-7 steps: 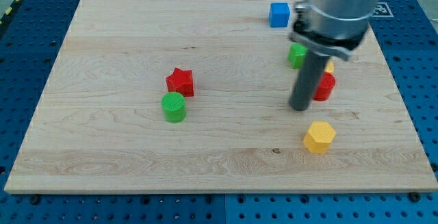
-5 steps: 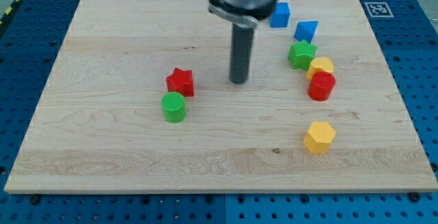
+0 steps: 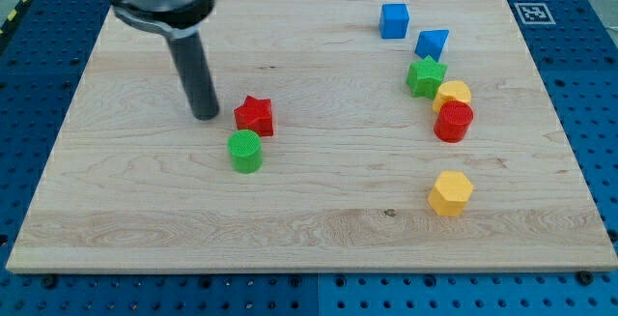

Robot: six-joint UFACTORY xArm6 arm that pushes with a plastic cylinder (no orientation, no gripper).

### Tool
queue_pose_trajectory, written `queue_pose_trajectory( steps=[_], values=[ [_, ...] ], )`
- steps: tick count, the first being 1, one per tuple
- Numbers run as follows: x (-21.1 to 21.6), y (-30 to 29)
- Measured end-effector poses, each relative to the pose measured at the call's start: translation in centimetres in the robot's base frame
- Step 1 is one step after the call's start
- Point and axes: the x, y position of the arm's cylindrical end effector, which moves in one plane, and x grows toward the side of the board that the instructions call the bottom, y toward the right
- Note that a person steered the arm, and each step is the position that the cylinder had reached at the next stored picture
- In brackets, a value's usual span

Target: Slide the red star closer to the red circle

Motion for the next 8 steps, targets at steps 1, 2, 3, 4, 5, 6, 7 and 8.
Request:
queue_pose_trajectory(
  steps=[1,2,3,4,5,6,7,8],
  values=[
    [1.3,2.4],
    [1.7,5.2],
    [1.7,8.2],
    [1.7,11.6],
    [1.3,12.6],
    [0.8,13.8],
    [0.7,16.8],
    [0.7,19.1]
  ],
)
